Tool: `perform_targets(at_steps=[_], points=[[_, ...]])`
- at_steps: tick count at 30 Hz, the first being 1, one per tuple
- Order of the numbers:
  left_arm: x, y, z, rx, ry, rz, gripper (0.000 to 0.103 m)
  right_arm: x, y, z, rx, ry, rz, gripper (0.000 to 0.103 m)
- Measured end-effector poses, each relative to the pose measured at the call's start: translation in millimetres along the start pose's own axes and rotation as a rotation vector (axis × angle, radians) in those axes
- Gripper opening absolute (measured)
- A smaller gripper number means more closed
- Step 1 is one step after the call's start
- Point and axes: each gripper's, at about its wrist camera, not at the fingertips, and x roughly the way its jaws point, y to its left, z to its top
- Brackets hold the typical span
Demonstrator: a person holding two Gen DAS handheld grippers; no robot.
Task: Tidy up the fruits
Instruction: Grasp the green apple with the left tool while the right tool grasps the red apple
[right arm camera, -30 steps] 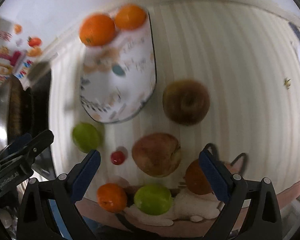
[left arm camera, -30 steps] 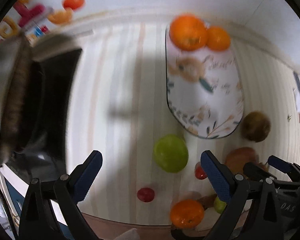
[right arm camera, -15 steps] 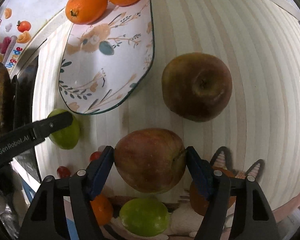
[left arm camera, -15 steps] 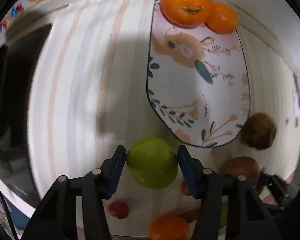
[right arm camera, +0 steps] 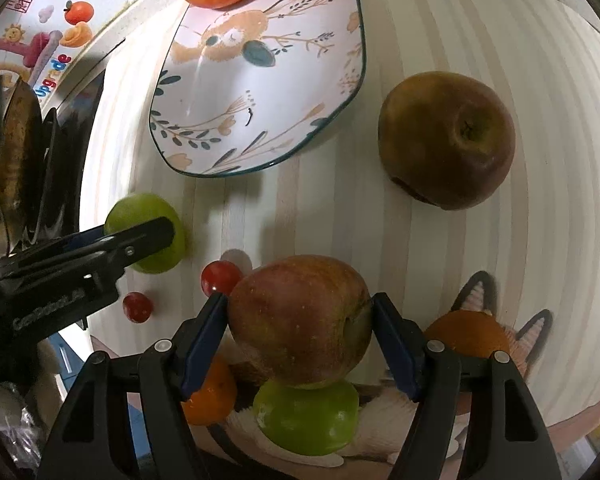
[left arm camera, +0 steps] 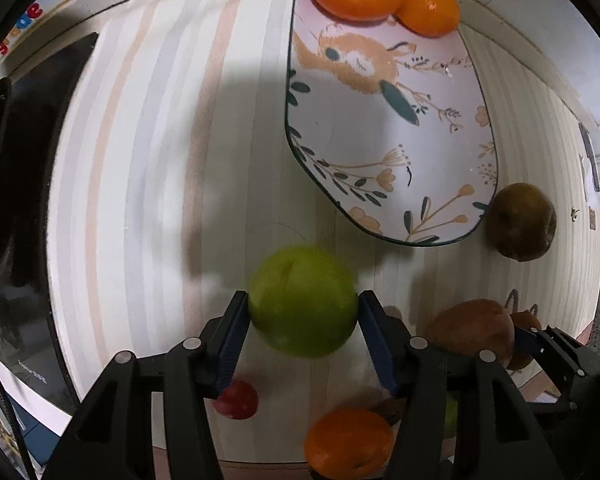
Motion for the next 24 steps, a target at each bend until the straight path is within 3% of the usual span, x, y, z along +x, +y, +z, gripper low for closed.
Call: perform_targets(at_steps=[4,9,13,16,19,24], points=[[2.6,-0.6,-1.0,0.006,-0.003,0.006,0.047,1.5,1.2,2.2,-0.002,0.000,-0.006,0.075],[-1.1,4.8,-3.1,0.006,-0.003,-0.004,0.047,1.1,0.9,1.8,-0.011,-0.005,-0.007,0.075],[-2.4,16.2,4.2,-0.067,0.035,-0.083,0.047,1.0,-3.5,3.9,0.007,0.008,0.013,0.075],[-18.2,33.0,0.1,-0.135,0.020,-0.156,0.047,0.5,-8.6,5.7,0.022,0.014,0.023,0.075],[-31.6,40.2,3.5,-0.159,-0.020,-0.158,0.049,0.5,-9.0,7.2,0.030,0.015,0.024,0.075],[-17.7,32.3,17.6,-0.145,0.010,-0.104,0.053,0.3,-8.4,8.7,0.038,0.013,0.022,0.075]])
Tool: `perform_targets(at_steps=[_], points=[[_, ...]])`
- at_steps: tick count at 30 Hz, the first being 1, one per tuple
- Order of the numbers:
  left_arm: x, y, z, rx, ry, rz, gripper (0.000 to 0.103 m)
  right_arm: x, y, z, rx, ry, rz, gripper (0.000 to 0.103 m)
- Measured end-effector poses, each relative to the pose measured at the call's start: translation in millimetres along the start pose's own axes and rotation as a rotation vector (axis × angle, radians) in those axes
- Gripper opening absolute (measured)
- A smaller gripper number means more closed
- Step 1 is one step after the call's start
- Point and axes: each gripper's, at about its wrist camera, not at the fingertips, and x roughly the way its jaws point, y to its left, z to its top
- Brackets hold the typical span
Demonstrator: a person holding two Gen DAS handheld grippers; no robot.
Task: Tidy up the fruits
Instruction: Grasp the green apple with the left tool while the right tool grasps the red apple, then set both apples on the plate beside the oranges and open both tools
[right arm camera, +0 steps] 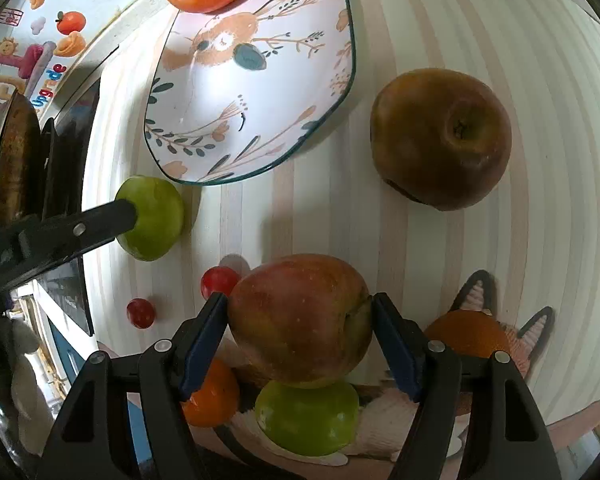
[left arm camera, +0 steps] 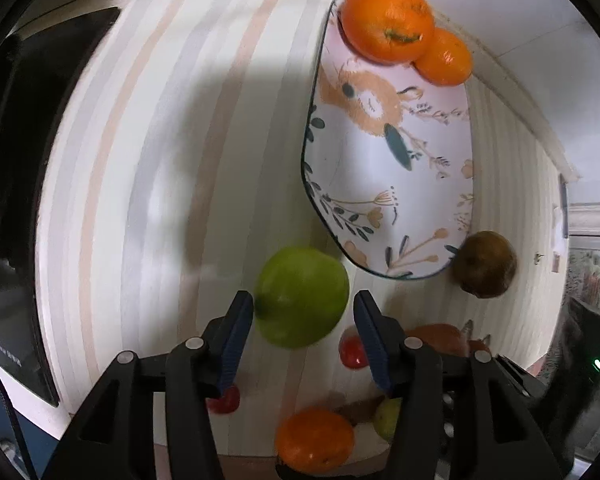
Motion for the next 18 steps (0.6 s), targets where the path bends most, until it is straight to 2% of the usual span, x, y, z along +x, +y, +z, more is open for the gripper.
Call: perform_targets(at_steps=[3,7,12,15,18], points=[[3.0,-6.4,4.5,0.035,-0.030,0.060,0.054,1.0,0.2,1.1,0.000,0.000,0.002,0.075],[2.9,-11.5,3.4,0.082,-0.058,0.082,0.054,-0.1,-0.3,-3.5,-0.009,-0.016,-0.003,0.075],[0.8,-14.3,-2.1,0.087,-0.071,0.105,0.053,-1.9,-0.8,-8.1,-0.003,-0.027,-0.011,0.075],[-1.3,-19.2,-9.0,0.066,-0.083,0.092,0.053,-8.2,-3.2,-10.0,0.007,-0.043,-0.001,0.075],[-20.7,-18.6,-15.0,0.069,-0.103,0.062,0.053,-21.4,-5.3,-9.3,0.014,-0.066,0.023,0.074]])
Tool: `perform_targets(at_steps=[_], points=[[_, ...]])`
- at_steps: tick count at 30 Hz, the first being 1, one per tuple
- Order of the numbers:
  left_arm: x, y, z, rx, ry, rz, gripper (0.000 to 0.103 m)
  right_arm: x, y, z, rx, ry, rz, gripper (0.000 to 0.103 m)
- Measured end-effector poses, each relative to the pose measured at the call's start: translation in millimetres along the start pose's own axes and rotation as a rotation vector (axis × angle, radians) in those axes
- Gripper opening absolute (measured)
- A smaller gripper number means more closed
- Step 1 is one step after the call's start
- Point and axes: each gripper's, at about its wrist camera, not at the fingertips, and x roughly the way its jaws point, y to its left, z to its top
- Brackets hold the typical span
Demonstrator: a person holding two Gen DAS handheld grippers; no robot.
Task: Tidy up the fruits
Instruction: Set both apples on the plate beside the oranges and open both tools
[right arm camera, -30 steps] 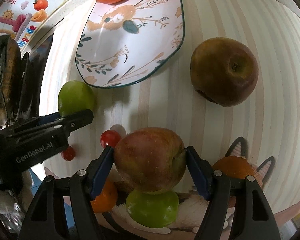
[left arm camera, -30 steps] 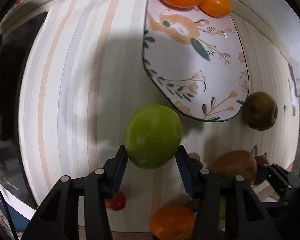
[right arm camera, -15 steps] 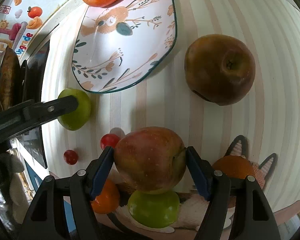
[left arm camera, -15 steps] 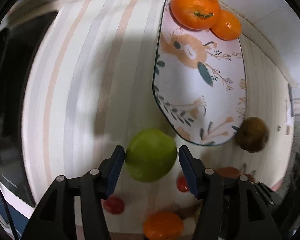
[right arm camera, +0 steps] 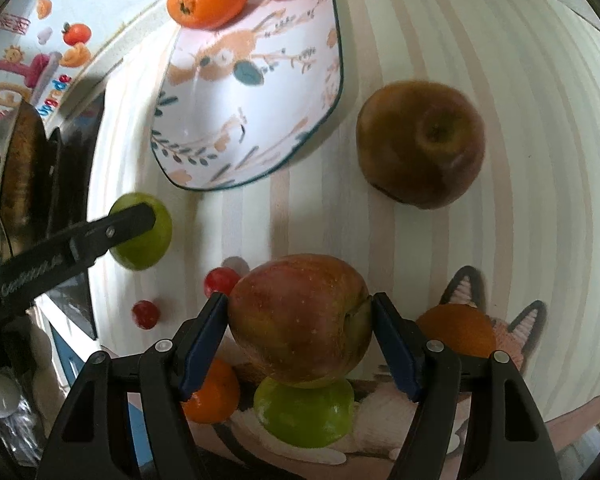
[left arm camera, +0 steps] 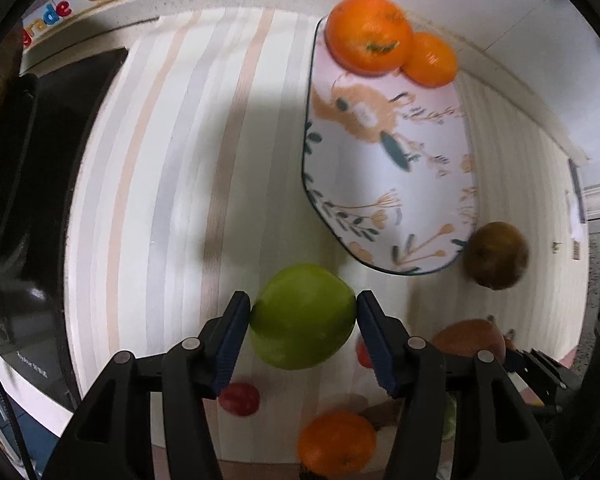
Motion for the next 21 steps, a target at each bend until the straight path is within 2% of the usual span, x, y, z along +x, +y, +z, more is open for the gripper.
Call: perform_targets(at_steps=[4,7,9,11,15,18,21], points=[[-35.3,-12.9,9.8,-0.002,-0.045,-0.069,0.053,-24.9,0.8,11.2,0.020,-0.043,0.059,0.074],[-52.6,-23.2,39.9,-0.011,-0.083,-0.115,0.053,-39.5,0.9,32.7,0.051,-0.070,0.107,0.074],[-54.5,-29.4,64.9,-0.005,-0.101,-0.118,0.053,-44.5,1.1,55.7,0.071,-0.084,0.129,0.074],[-55.0,-26.5,84.0,-0.006,-0.101,-0.117,0.053,-47.4,4.6,82.6,0.065,-0.109,0.118,0.074],[-26.2,-24.9,126.5,-0.042,-0.049,-0.111,0.053,-44.0,15.7,131.9,0.009,-0.126,0.062,0.074],[-10.5,-19.5,142.6,-0.072,-0.011,-0.110,0.053,-30.0,23.7,161.9,-0.031,-0.104,0.019,0.075],[1.0,-20.5,151.5,-0.066,0.013,-0.096,0.053,-18.9,25.5,177.7,-0.052,-0.083,-0.001,0.075]])
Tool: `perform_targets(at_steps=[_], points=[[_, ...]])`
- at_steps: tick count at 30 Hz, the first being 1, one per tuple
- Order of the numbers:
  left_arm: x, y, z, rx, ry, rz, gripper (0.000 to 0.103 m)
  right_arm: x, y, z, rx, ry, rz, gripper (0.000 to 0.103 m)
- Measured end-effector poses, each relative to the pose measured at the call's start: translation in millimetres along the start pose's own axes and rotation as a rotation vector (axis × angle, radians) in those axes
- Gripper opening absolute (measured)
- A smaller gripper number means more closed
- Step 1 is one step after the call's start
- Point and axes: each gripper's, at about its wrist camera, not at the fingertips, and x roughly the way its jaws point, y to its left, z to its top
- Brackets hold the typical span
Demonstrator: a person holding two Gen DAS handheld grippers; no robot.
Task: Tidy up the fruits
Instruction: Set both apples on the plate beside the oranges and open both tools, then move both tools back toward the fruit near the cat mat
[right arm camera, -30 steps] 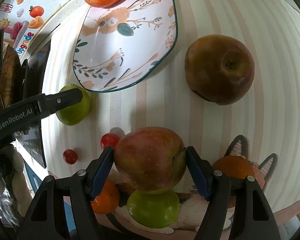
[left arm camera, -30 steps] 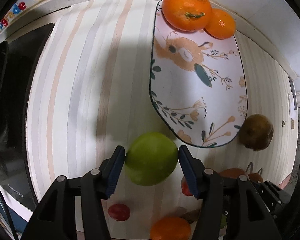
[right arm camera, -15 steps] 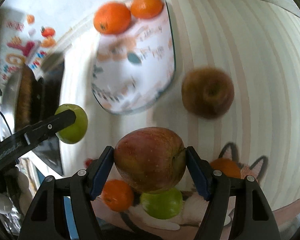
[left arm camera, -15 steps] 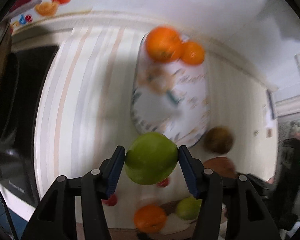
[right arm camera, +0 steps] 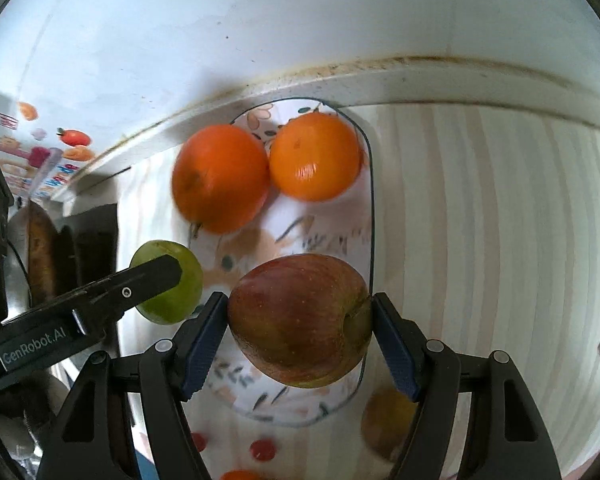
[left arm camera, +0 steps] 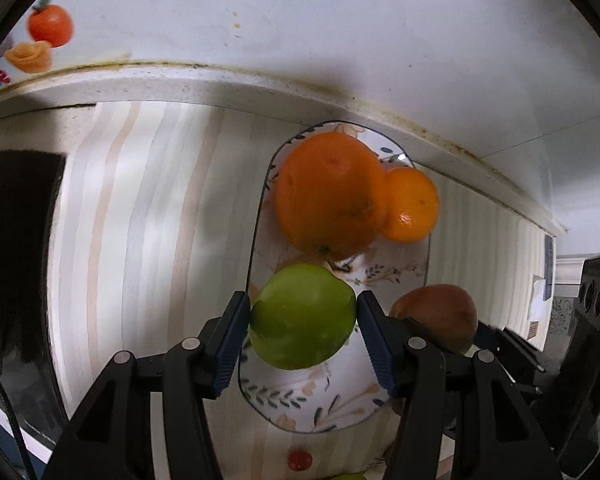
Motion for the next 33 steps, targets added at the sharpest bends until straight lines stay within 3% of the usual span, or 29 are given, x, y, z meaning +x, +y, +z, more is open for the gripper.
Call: perform_targets(at_steps=[8,9,10,11,12,15,20,26,33], points=[[8.0,-1.2,5.2,-0.021,0.001,0.040,0.053,24.5,-4.9,14.8,-0.020,0.037,-0.023,0.075],[3.9,-2.1,5.0,-0.016,-0.012,0.048,0.053,25.0,-7.5,13.8,-0.015,0.045,-0.029,0.077],[-0.9,-2.4,5.0,-0.010,-0.028,0.052,0.053,25.2,-9.0,13.2,-0.005,0.045,-0.022,0.087],[-5.2,-2.3,4.9,-0.006,-0.041,0.059,0.059,24.6,-9.3,12.3,0.002,0.044,-0.018,0.093],[-9.6,-2.1,4.3,-0.002,-0.054,0.069,0.071,21.5,-10.6,11.2,0.006,0.039,-0.020,0.096],[-17.3,-0.9,0.3,0.023,-0.082,0.105,0.085,7.3,-14.2,7.4,0.024,0.006,-0.019,0.096],[-27.6,2.5,-13.2,0.022,-0.106,0.133,0.087,-17.6,-12.7,-0.6,0.006,-0.045,-0.090,0.098],[-47.6,3.8,-39.0,0.031,-0.160,0.189,0.087,-33.5,-4.1,-18.4,-0.029,-0.047,-0.189,0.098],[-75.7,6.3,-77.4,0.040,-0.222,0.211,0.087,-57.2,2.6,-50.6,-0.049,-0.070,-0.214,0.098]])
